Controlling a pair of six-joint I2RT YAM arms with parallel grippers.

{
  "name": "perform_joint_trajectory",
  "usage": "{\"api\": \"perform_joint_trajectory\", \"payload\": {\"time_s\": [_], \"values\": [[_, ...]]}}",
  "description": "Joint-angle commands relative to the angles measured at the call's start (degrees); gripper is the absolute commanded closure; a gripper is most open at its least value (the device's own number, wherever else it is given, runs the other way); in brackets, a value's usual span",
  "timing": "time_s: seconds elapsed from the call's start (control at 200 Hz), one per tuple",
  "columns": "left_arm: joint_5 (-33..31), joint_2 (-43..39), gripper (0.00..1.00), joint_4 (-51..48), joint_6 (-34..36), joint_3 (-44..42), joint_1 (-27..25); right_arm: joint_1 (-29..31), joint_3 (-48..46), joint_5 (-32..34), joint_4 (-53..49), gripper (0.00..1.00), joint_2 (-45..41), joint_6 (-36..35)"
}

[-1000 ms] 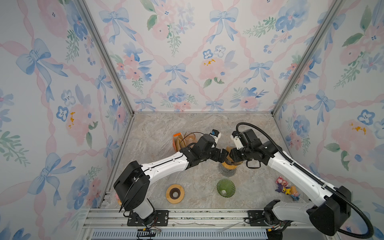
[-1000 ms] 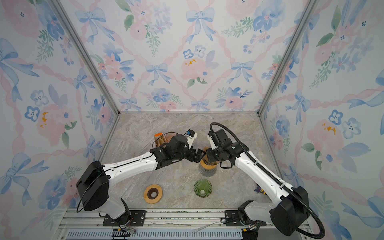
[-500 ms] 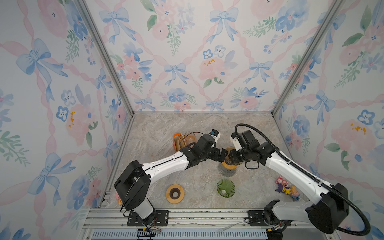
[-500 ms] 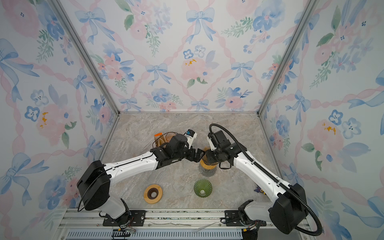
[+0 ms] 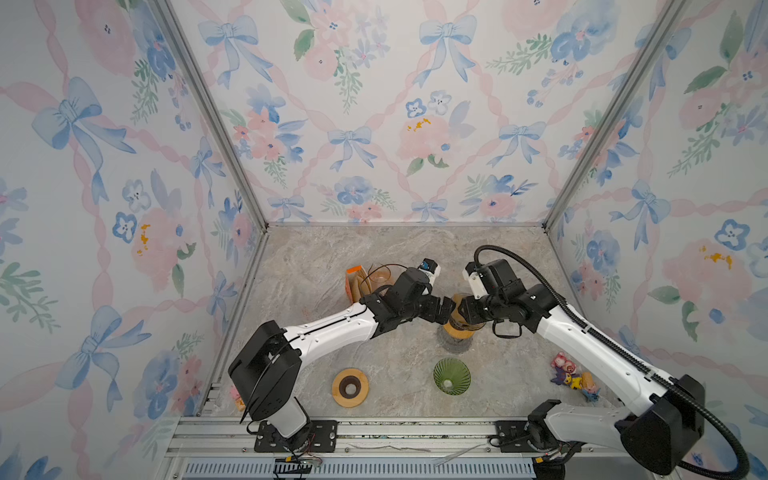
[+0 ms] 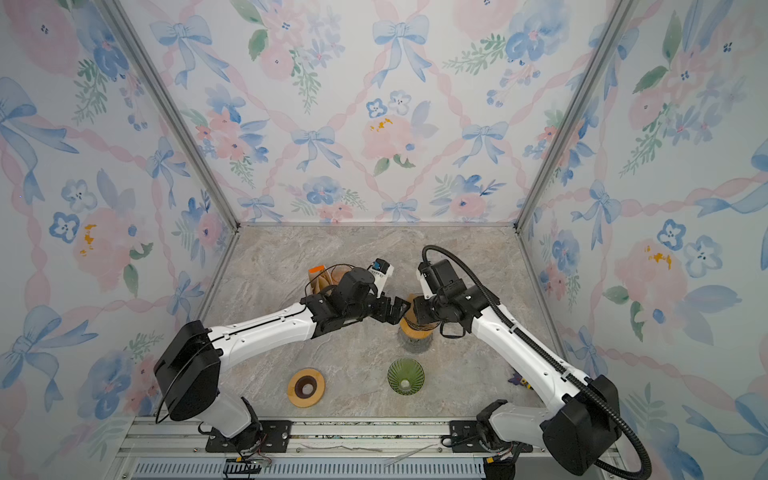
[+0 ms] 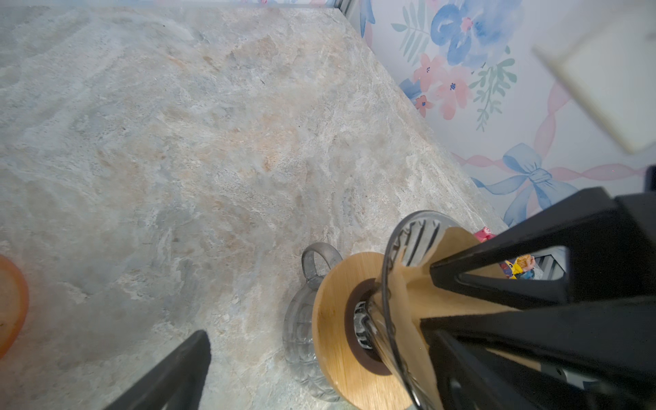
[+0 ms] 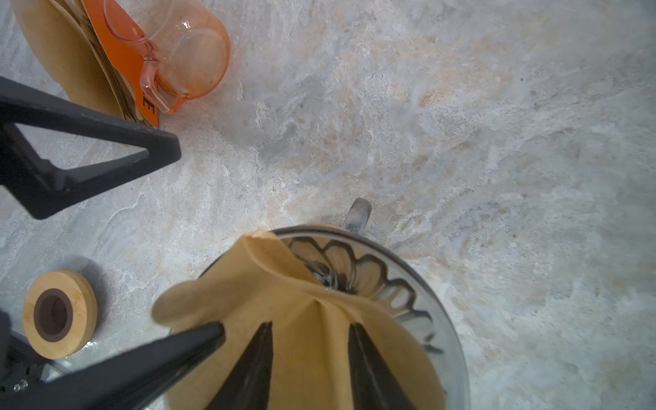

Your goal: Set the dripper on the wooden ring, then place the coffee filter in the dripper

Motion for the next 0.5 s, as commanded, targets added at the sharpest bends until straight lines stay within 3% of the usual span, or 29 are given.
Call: {"api": "perform_joint_trajectory", "payload": {"time_s": [0.0,0.495], "values": [[-0.98,-0.60,0.02,-0.64,-0.86,0.29,0.46,-0.42,0.09,0.28,-0.82,0.61,-0.24,0.57],[-1.39,-0.65,0.02,0.05,-0.13,-0.77,0.54,-0.41,-3.30,1.13,2.21,0.61,0.35,1.20]]}}
